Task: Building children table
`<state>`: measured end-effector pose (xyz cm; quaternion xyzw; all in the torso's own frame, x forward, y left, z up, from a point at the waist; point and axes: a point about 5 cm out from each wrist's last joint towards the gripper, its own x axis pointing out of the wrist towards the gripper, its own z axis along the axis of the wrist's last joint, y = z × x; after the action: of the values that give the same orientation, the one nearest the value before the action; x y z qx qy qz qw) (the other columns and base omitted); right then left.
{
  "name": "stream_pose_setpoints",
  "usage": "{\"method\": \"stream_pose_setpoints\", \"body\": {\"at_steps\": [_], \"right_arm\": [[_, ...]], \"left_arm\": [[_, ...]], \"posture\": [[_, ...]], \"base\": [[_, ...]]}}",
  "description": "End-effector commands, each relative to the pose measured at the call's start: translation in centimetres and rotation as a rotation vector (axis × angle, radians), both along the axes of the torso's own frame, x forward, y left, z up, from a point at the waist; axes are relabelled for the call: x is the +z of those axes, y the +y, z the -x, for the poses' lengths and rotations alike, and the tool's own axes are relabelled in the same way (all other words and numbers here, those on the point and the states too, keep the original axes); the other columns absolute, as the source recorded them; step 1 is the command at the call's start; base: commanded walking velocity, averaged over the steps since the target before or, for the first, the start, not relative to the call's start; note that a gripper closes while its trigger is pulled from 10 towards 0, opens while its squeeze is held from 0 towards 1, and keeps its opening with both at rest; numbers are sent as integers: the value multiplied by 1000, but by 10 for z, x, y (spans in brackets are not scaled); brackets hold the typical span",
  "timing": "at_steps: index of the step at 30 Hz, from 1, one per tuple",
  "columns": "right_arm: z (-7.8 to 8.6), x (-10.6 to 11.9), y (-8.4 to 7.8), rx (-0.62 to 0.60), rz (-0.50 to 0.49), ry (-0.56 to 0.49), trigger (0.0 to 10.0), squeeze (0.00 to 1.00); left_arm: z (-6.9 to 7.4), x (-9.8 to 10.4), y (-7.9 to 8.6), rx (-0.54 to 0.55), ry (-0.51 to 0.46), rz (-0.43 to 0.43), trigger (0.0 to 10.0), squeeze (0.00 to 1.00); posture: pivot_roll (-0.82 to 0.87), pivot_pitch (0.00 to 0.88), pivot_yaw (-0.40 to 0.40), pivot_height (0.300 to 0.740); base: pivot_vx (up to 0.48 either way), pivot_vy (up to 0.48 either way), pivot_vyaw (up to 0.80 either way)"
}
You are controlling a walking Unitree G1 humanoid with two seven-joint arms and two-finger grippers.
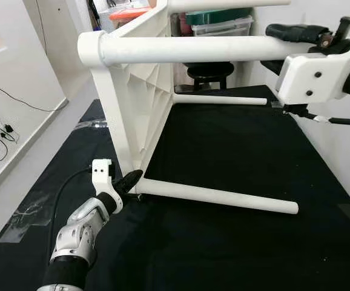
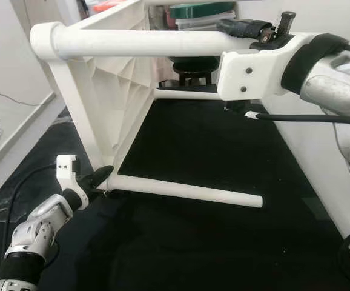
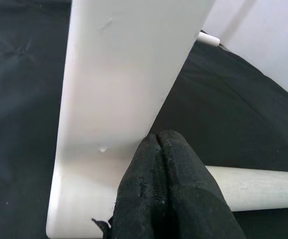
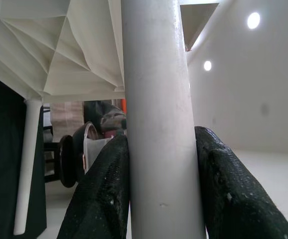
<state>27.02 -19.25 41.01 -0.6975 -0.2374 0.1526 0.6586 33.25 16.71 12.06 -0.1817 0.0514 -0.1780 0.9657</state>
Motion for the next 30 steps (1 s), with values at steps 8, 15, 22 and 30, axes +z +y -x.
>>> {"method": "stream_pose_setpoints", "body": {"at_steps": [8, 15, 22, 30], "right_arm": [[-2, -3, 2, 14, -23, 17, 0, 0], [1, -2, 5, 40, -50, 17, 0, 0], [4, -4, 7, 67, -85, 37, 0, 0], [9, -4, 8, 73, -93, 60, 0, 0]], "left_arm": [[-9, 3, 11, 24, 31, 7, 10000, 0], [-19, 6, 17, 25, 39, -16, 10000, 0], [-36, 29, 12, -80, -54, -67, 10000, 0], [-38, 32, 8, -182, -57, -140, 10000, 0]], "posture": [[-319, 22, 57, 740], [-322, 35, 59, 740], [-328, 69, 65, 740], [-341, 118, 72, 740]], "base": [[0, 0, 0], [0, 0, 0], [0, 0, 0], [0, 0, 0]]}}
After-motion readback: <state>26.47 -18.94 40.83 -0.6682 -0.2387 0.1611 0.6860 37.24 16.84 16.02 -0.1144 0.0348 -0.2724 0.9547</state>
